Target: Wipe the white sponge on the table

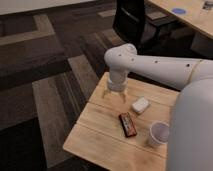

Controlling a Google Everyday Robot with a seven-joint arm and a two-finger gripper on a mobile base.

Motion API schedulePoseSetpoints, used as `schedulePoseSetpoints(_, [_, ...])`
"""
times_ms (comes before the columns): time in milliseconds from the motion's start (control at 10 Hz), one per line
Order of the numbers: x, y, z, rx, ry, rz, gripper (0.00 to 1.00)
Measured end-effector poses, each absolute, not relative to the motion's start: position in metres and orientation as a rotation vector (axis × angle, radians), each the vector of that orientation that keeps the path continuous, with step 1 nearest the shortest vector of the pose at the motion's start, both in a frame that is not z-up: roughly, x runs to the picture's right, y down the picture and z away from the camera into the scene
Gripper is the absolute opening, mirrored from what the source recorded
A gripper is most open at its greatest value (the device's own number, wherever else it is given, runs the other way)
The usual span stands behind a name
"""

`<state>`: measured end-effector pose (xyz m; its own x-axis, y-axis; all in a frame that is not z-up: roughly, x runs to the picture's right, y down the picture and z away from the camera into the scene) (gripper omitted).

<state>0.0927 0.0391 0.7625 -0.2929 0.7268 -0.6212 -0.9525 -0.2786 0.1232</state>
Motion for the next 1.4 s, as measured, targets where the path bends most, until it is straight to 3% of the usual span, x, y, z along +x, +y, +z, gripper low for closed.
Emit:
schedulePoseSetpoints(300, [0.156,0.037,0.779,-0.429,0.634,1.936,0.65])
schedulePoseSetpoints(800, [0.155,0.037,0.780,-0.426,0.635,1.937,0.65])
schedulePoseSetpoints(1400, [0.197,0.066,0.808,-0.319,0.861,1.990,0.65])
